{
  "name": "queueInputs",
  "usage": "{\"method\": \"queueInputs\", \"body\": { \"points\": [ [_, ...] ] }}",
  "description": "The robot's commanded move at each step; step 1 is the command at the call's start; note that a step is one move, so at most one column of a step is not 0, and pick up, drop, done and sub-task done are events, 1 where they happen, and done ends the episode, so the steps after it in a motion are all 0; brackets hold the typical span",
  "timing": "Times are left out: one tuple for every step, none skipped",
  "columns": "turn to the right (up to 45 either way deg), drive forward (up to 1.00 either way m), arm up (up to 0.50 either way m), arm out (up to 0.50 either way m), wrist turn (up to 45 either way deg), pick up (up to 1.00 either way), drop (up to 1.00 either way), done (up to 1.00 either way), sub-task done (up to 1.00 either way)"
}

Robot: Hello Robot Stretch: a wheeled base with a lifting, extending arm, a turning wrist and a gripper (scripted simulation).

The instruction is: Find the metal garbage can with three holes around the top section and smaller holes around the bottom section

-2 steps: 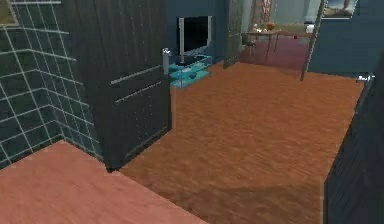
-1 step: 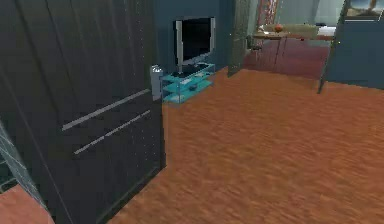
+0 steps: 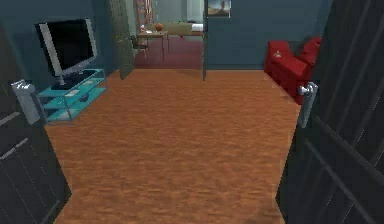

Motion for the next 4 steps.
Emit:
{"method": "queueInputs", "body": {
  "points": [
    [0.0,1.00,0.00,0.00,0.0,0.00,0.00,0.00,0.00],
    [0.0,0.50,0.00,0.00,0.0,0.00,0.00,0.00,0.00],
    [45.0,0.00,0.00,0.00,0.0,0.00,0.00,0.00,0.00],
    [0.0,0.55,0.00,0.00,0.0,0.00,0.00,0.00,0.00]
  ]
}}
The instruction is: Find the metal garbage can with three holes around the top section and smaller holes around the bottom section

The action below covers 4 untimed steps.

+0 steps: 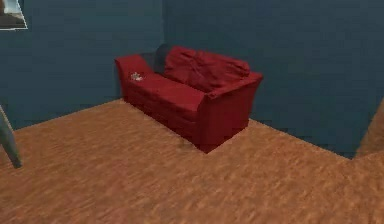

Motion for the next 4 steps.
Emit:
{"method": "queueInputs", "body": {
  "points": [
    [45.0,0.00,0.00,0.00,0.0,0.00,0.00,0.00,0.00],
    [0.0,0.65,0.00,0.00,0.0,0.00,0.00,0.00,0.00],
    [15.0,0.00,0.00,0.00,0.0,0.00,0.00,0.00,0.00],
    [0.0,0.30,0.00,0.00,0.0,0.00,0.00,0.00,0.00]
  ]
}}
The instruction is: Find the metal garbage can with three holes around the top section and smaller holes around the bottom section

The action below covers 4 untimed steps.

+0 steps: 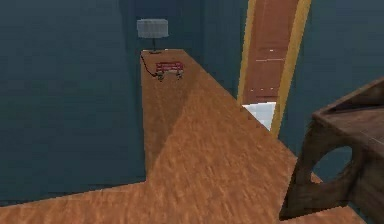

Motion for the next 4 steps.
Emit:
{"method": "queueInputs", "body": {
  "points": [
    [12.0,0.00,0.00,0.00,0.0,0.00,0.00,0.00,0.00],
    [0.0,1.00,0.00,0.00,0.0,0.00,0.00,0.00,0.00],
    [6.0,0.00,0.00,0.00,0.0,0.00,0.00,0.00,0.00],
    [0.0,0.10,0.00,0.00,0.0,0.00,0.00,0.00,0.00]
  ]
}}
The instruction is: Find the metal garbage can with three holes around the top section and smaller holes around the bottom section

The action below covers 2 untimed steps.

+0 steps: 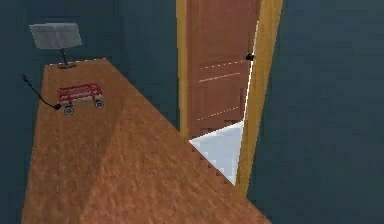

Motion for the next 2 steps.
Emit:
{"method": "queueInputs", "body": {
  "points": [
    [0.0,1.00,0.00,0.00,0.0,0.00,0.00,0.00,0.00],
    [0.0,0.20,0.00,0.00,0.0,0.00,0.00,0.00,0.00]
  ]
}}
